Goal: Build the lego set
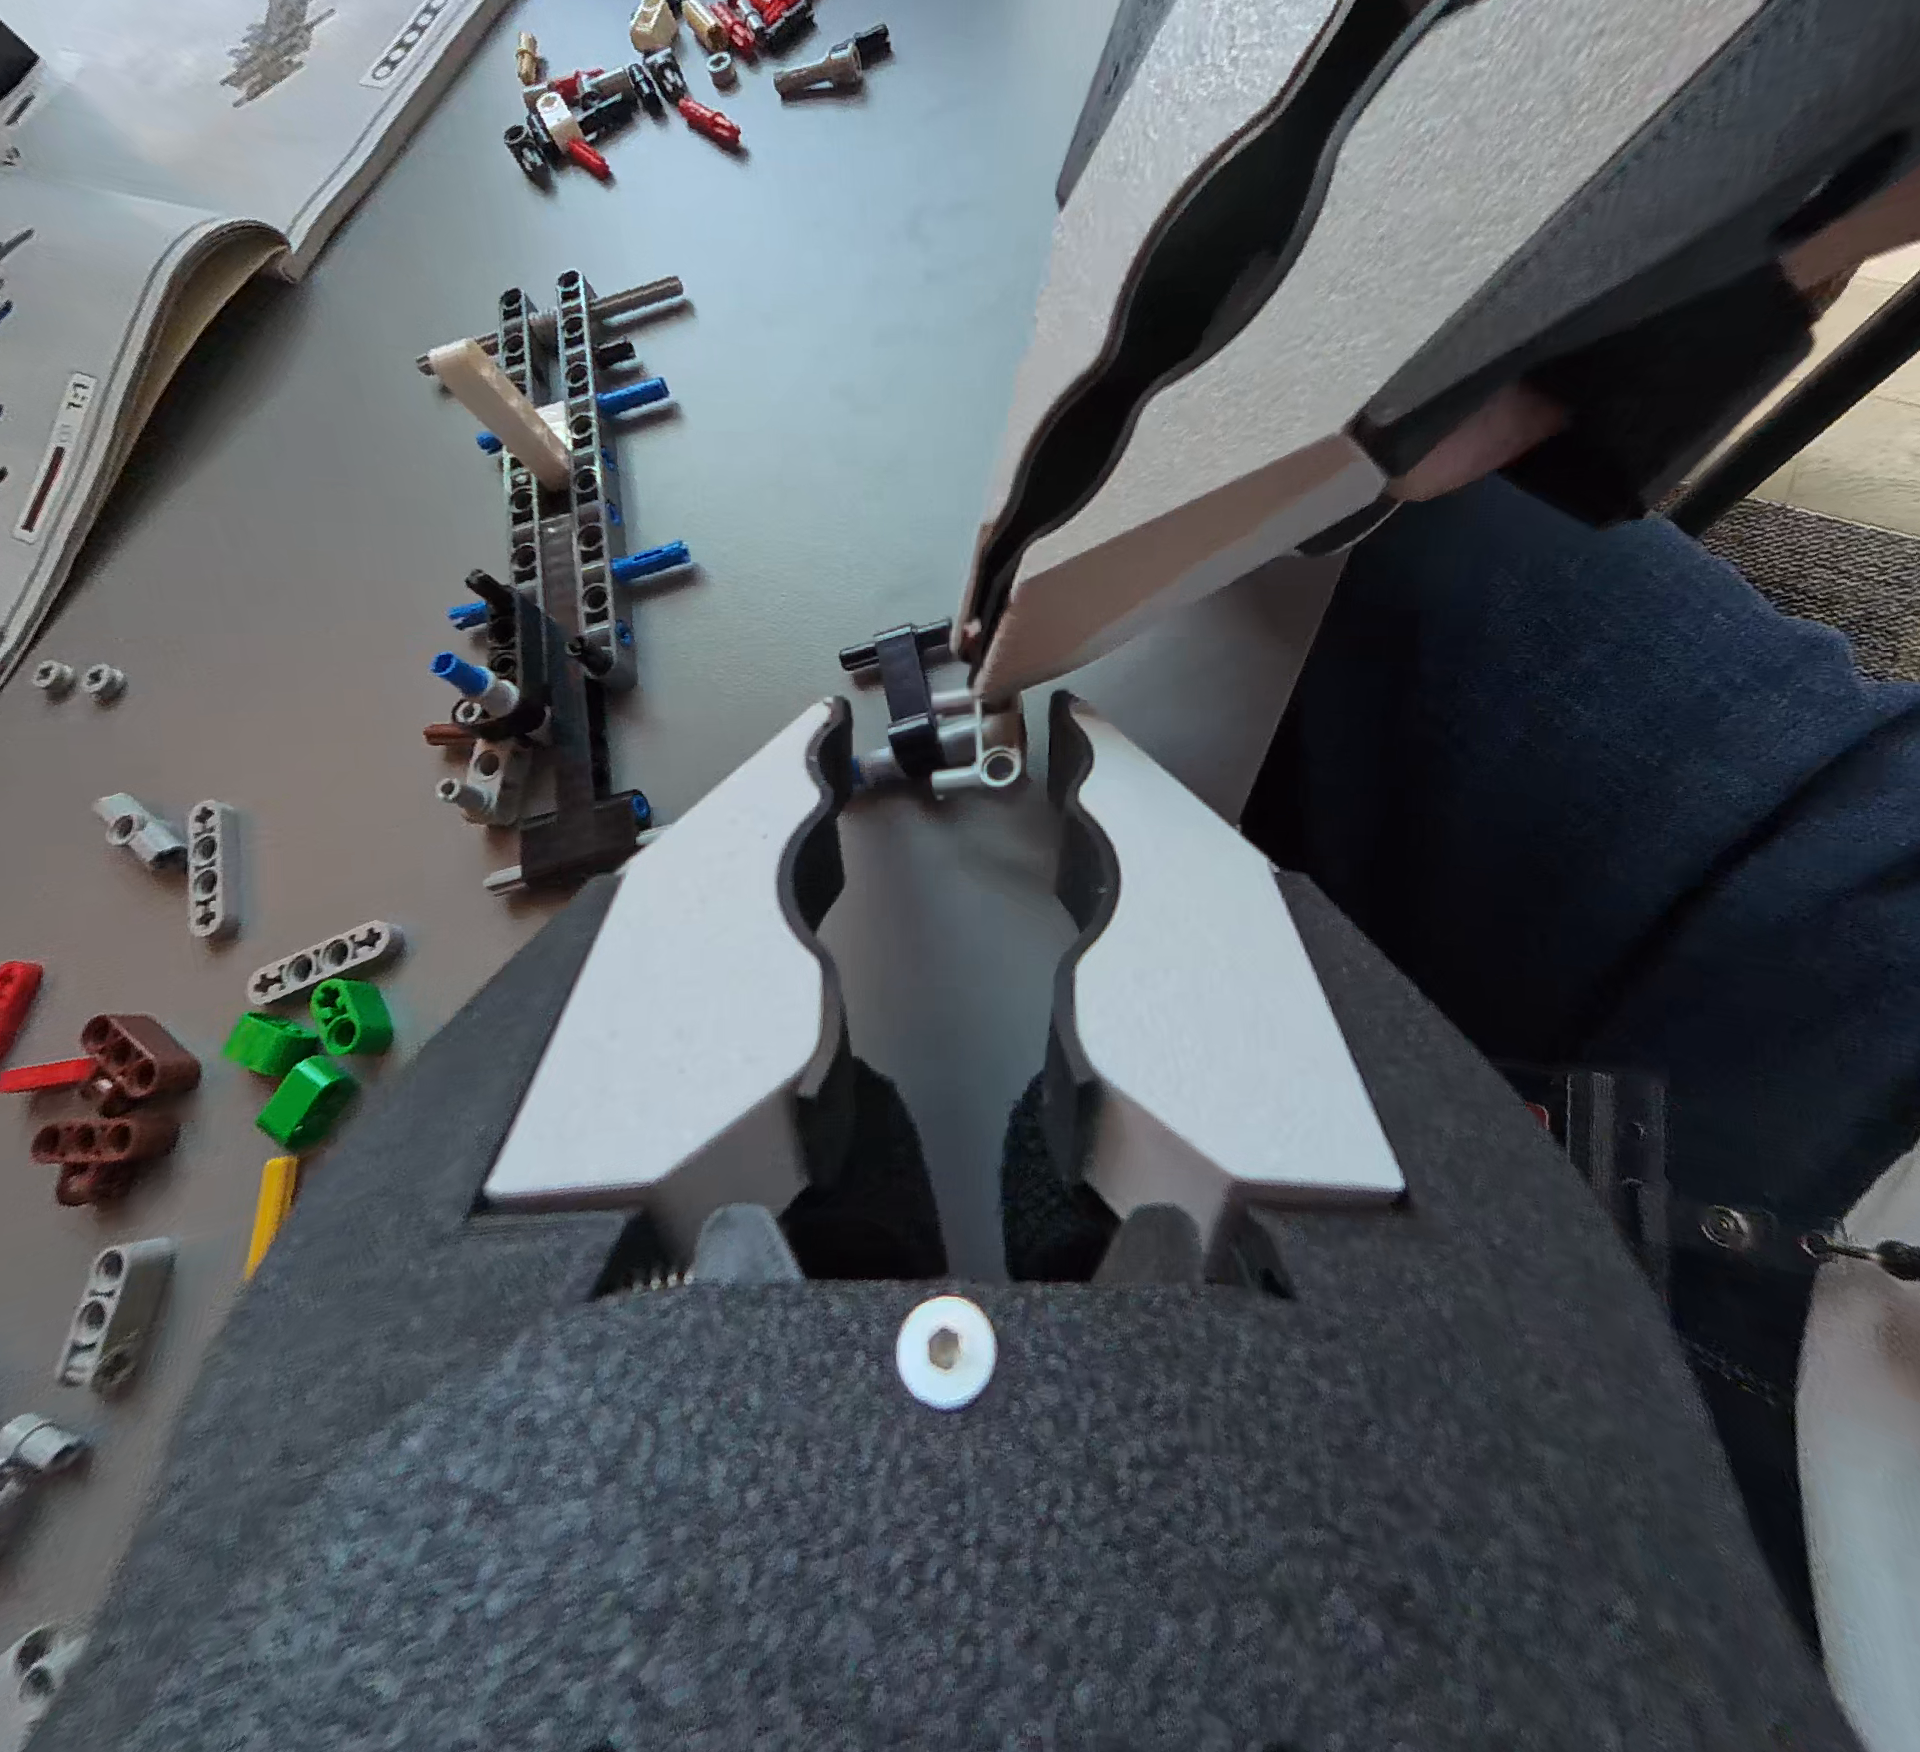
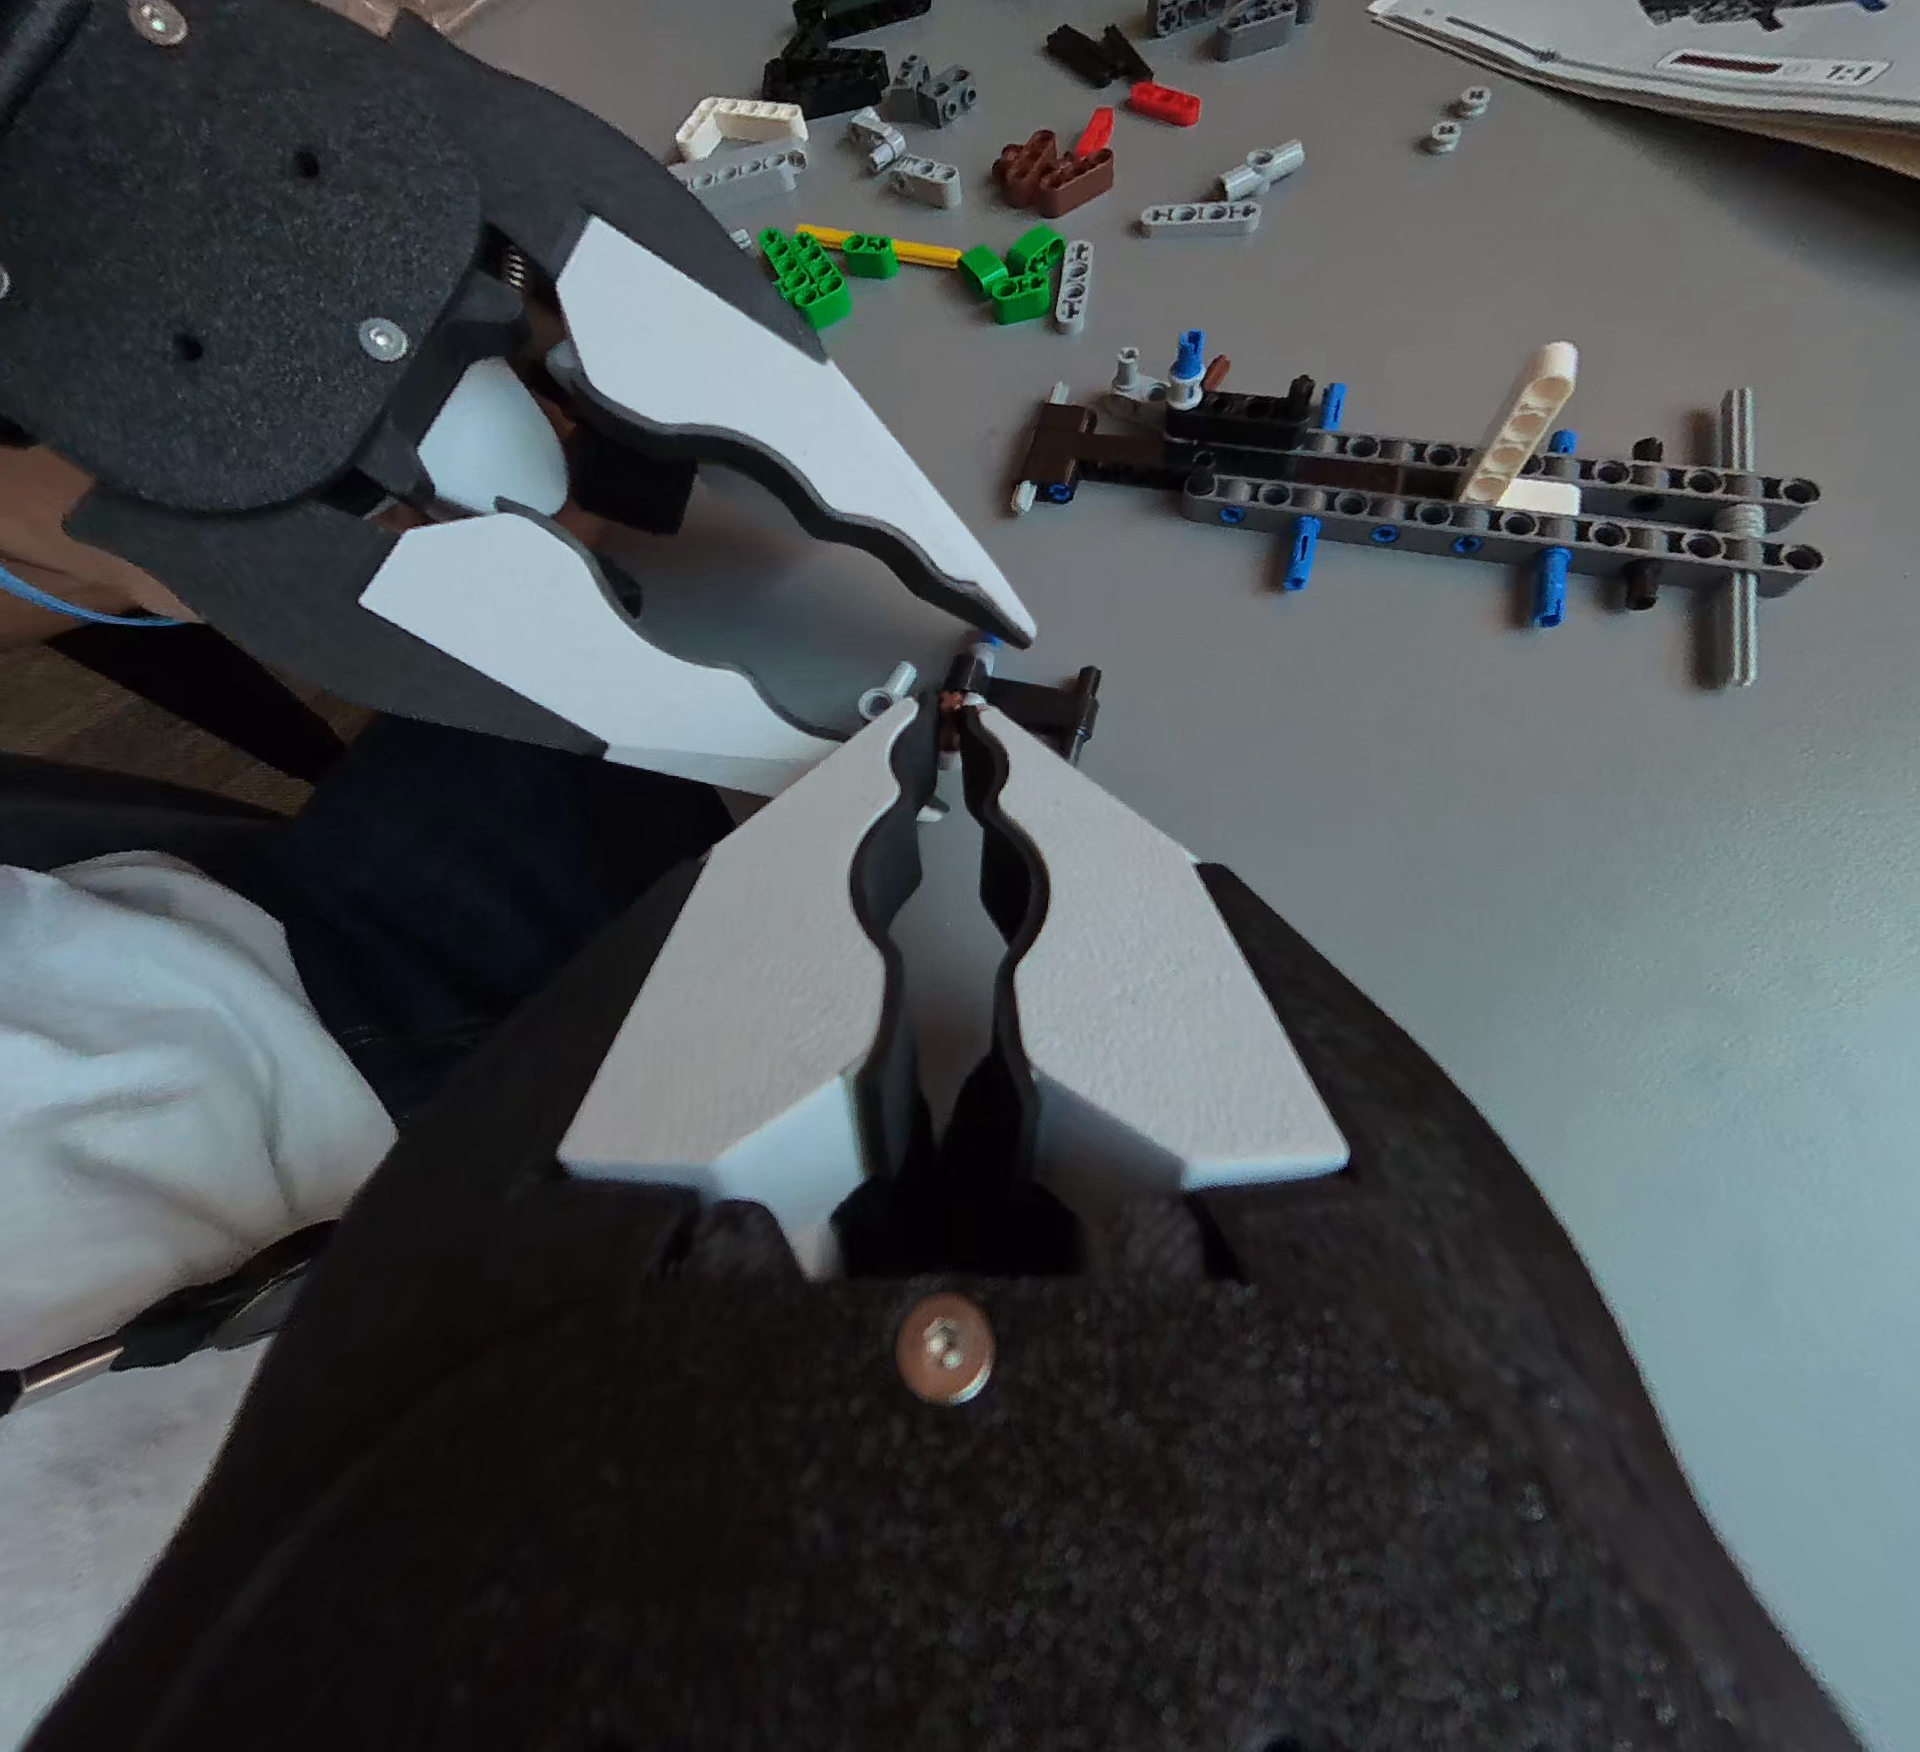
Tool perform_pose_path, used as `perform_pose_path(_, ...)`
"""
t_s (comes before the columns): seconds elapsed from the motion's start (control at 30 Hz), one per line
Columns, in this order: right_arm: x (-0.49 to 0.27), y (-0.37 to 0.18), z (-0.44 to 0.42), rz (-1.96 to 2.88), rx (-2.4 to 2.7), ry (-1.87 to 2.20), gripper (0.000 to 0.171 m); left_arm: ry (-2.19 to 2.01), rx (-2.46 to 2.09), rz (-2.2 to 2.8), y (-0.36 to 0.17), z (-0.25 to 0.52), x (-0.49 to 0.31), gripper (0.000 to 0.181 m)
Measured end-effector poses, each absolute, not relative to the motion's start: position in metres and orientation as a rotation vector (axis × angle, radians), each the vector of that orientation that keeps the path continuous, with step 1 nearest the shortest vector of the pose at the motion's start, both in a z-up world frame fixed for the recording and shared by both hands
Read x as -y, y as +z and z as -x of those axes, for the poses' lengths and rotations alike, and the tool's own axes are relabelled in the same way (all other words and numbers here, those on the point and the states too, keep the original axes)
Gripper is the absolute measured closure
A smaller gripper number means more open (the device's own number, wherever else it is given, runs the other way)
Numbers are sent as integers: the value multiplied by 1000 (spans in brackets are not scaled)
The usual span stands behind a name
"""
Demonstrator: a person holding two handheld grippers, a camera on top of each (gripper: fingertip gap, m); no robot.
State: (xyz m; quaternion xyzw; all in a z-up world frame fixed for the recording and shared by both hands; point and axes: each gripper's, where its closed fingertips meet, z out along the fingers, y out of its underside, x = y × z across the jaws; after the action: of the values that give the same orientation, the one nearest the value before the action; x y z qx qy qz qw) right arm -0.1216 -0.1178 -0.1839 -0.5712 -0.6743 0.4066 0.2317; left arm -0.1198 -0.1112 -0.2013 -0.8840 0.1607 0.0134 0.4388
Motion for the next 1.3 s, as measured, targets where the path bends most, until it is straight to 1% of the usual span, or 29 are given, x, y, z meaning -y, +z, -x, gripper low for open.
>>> perform_pose_path(0.23, 121, -181, 121, 1522, 1871, 1160, 171, -23, -406, 2175, -197, 114, 112, 144)
perform_pose_path(0.53, 122, -183, 120, 1457, 1919, 1118, 171, -15, -343, 2209, -202, 119, 110, 147)
perform_pose_path(0.7, 123, -184, 121, 1432, 1956, 1108, 171, -51, -297, 2200, -201, 119, 111, 140)
perform_pose_path(0.97, 122, -187, 122, 1428, 2004, 1102, 170, -57, -321, 2199, -202, 116, 111, 145)
perform_pose_path(1.3, 123, -186, 122, 1420, 2028, 1106, 171, -89, -318, 2214, -203, 115, 111, 147)
